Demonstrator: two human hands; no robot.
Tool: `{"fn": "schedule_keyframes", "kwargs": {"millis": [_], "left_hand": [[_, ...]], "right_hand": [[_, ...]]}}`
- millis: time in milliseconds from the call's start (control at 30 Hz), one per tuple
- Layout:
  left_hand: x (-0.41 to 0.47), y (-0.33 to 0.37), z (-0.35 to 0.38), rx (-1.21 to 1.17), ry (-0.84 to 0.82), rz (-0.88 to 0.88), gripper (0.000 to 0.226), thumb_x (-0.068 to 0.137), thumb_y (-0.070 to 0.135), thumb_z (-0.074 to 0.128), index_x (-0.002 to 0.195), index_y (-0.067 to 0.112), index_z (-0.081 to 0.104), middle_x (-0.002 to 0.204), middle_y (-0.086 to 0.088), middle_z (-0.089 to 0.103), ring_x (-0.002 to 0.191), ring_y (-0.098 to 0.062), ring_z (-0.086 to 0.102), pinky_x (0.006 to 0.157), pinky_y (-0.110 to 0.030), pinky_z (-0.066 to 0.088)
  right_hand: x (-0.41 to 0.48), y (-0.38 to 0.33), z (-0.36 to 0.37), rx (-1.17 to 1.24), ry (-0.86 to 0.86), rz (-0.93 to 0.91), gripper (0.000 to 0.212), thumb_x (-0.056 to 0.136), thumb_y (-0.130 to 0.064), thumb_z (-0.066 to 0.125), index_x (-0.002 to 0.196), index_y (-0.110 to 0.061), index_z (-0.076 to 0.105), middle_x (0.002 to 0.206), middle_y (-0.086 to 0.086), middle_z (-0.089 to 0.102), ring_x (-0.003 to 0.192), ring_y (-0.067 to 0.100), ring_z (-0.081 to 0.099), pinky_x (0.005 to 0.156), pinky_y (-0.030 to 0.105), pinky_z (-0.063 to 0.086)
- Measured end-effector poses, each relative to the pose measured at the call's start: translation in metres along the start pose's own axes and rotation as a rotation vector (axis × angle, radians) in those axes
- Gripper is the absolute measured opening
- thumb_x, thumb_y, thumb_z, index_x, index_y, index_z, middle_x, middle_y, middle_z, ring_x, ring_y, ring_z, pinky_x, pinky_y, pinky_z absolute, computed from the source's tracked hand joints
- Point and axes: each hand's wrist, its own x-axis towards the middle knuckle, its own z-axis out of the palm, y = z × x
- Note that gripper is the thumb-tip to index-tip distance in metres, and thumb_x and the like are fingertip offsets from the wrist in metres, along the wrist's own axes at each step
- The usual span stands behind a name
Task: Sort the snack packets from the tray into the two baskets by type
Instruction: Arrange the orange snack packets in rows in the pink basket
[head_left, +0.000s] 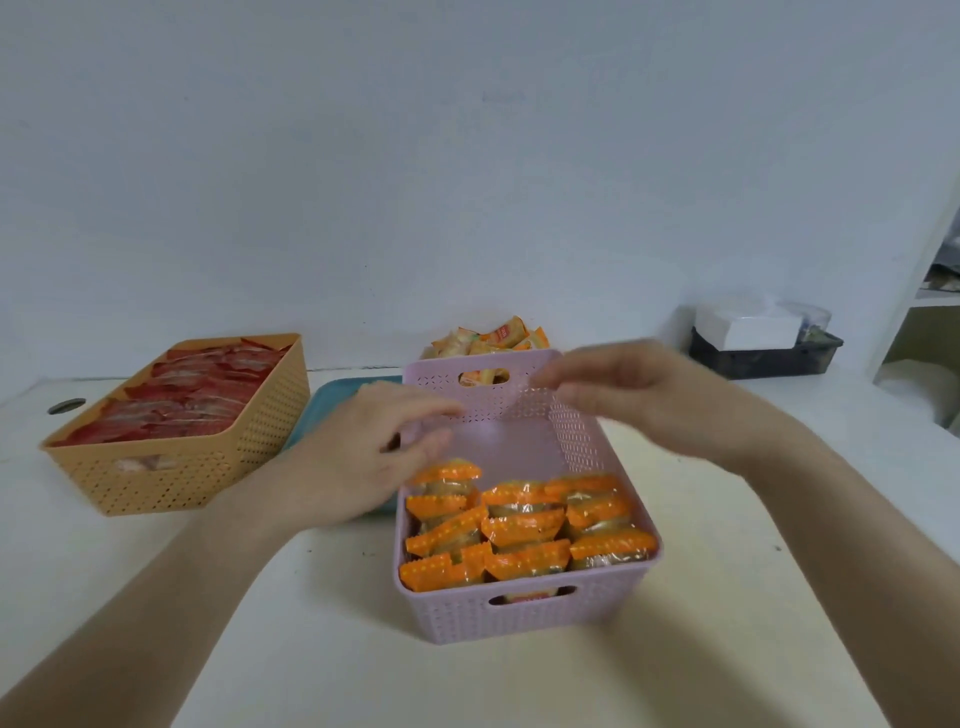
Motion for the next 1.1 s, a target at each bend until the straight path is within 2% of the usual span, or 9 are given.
{"fn": "schedule_keyframes", "kwargs": {"millis": [100,200,300,467,667,733,800,900,1100], "left_hand": [[0.017,-0.02,-0.016,-0.208,0.31,-0.141,0.018,0.095,0.034,0.054,0.105,0.035,0.069,0.107,0.02,0.065,0.101,0.003,0.056,0.086,-0.02,0.042],[0.051,-0.054,-0.024,-0.307,0.477,-0.329,0.018,0.095,0.019,0.057,0.094,0.031,0.069,0.097,0.018,0.065,0.083,-0.003,0.058,0.081,-0.024,0.044],[0.082,-0.086,-0.009,-0.488,0.309,-0.457,0.011,0.091,0.029,0.065,0.101,0.03,0.066,0.106,0.012,0.065,0.097,-0.002,0.059,0.097,-0.032,0.047],[0.16,-0.13,0.032,-0.333,-0.136,-0.495,0.073,0.081,0.051,0.069,0.144,0.028,0.039,0.149,0.002,0.039,0.137,-0.017,0.037,0.102,-0.029,0.034],[0.203,-0.161,0.063,-0.236,-0.435,-0.403,0.135,0.052,0.057,0.086,0.153,0.034,-0.001,0.156,0.012,0.023,0.14,-0.011,0.031,0.116,-0.038,0.028],[0.207,-0.161,0.067,-0.285,-0.389,-0.365,0.122,0.054,0.049,0.088,0.149,0.035,0.014,0.15,0.01,0.037,0.132,-0.009,0.044,0.111,-0.035,0.037],[0.209,-0.161,0.069,-0.347,-0.325,-0.297,0.104,0.056,0.043,0.091,0.139,0.041,0.029,0.139,0.012,0.05,0.12,-0.005,0.055,0.104,-0.034,0.046],[0.207,-0.16,0.067,-0.308,-0.266,-0.25,0.11,0.053,0.045,0.093,0.142,0.044,0.029,0.133,0.015,0.054,0.114,-0.003,0.059,0.098,-0.031,0.05],[0.202,-0.148,0.052,-0.324,-0.084,-0.211,0.096,0.055,0.031,0.093,0.134,0.043,0.041,0.118,0.016,0.061,0.101,-0.001,0.064,0.088,-0.027,0.055]], "right_hand": [[0.02,0.021,-0.02,0.416,0.251,0.096,0.023,0.096,-0.018,0.055,0.113,-0.025,0.069,0.115,-0.007,0.071,0.112,0.012,0.064,0.095,0.034,0.052],[0.058,0.063,-0.032,0.616,0.293,0.342,0.038,0.093,-0.027,0.061,0.131,-0.027,0.056,0.129,0.004,0.06,0.12,0.026,0.058,0.096,0.044,0.051],[0.09,0.094,-0.031,0.704,0.252,0.548,0.069,0.085,-0.037,0.07,0.146,-0.029,0.038,0.147,0.011,0.041,0.129,0.035,0.046,0.094,0.048,0.05],[0.164,0.132,-0.03,0.527,0.212,0.7,0.098,0.076,-0.054,0.074,0.153,-0.036,0.017,0.16,0.009,0.02,0.143,0.037,0.024,0.085,0.046,0.045],[0.216,0.155,-0.011,0.16,0.023,0.64,0.119,0.055,-0.067,0.081,0.151,-0.025,0.024,0.148,0.001,0.043,0.131,0.029,0.047,0.102,0.045,0.043],[0.229,0.161,0.0,0.185,-0.007,0.518,0.116,0.044,-0.065,0.088,0.14,-0.021,0.042,0.132,0.001,0.06,0.114,0.022,0.062,0.1,0.043,0.049],[0.229,0.155,0.008,0.14,0.013,0.424,0.1,0.058,-0.051,0.087,0.141,-0.026,0.038,0.126,-0.002,0.06,0.11,0.019,0.063,0.098,0.038,0.05],[0.23,0.149,0.011,0.028,0.059,0.342,0.085,0.069,-0.039,0.084,0.138,-0.039,0.035,0.128,0.001,0.053,0.108,0.02,0.061,0.094,0.039,0.053],[0.227,0.129,0.009,0.059,0.172,0.173,0.053,0.076,-0.018,0.08,0.121,-0.027,0.055,0.121,0.0,0.054,0.099,0.017,0.059,0.068,0.018,0.052]]}}
